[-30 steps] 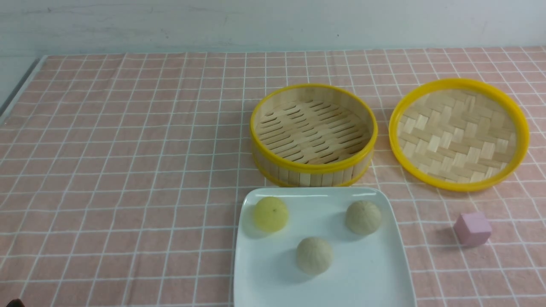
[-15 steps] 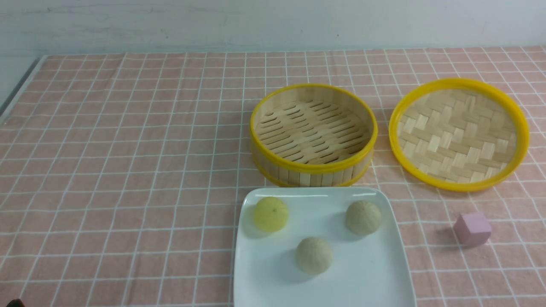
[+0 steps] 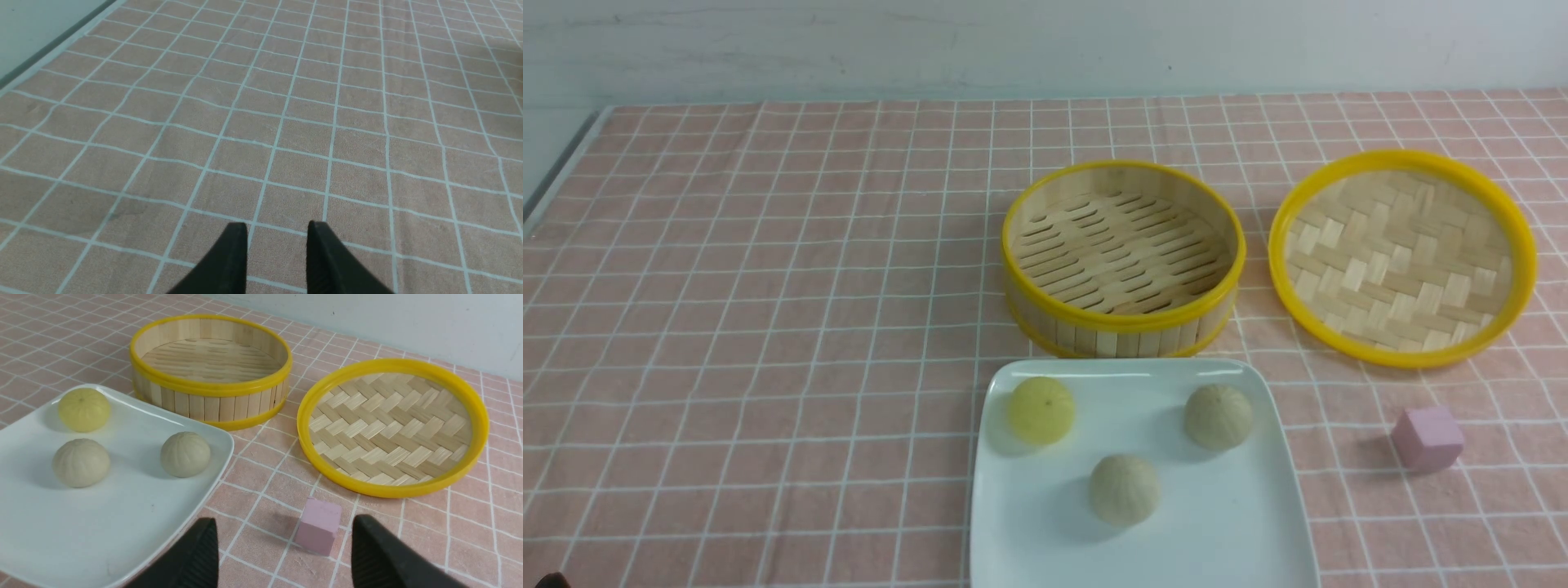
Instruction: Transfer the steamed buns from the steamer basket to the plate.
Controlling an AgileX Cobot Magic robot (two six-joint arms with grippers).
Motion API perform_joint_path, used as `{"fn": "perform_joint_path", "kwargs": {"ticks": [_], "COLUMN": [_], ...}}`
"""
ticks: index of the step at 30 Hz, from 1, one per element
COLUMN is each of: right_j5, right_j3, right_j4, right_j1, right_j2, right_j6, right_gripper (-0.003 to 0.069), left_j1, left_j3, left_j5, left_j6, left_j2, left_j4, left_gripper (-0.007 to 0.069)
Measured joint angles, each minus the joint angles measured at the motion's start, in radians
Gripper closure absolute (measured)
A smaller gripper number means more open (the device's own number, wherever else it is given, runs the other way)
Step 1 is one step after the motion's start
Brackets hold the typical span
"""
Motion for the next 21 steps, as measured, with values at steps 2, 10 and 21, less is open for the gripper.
{"fn": "perform_joint_path", "kwargs": {"ticks": [2, 10, 21], "right_j5": [-0.004, -0.168, -0.265], "right_j3": [0.000, 0.115, 0.289], "right_j4": [-0.013, 0.005, -0.025], "right_j1": [0.000, 0.000, 0.000], "right_j2": [0.000, 0.001, 0.002], "right_j6": [0.005, 0.098, 0.084], "right_gripper": [0.0217, 0.0217, 0.0217], "left_j1": [0.000, 0.000, 0.000], "left_j3": [0.000, 0.000, 0.000], "left_j5": [0.000, 0.000, 0.000], "left_j6": [0.000, 0.000, 0.000], "left_j2": [0.000, 0.000, 0.000], "left_j4": [0.000, 0.002, 0.003], "left_gripper": [0.0384, 0.0384, 0.0384]}}
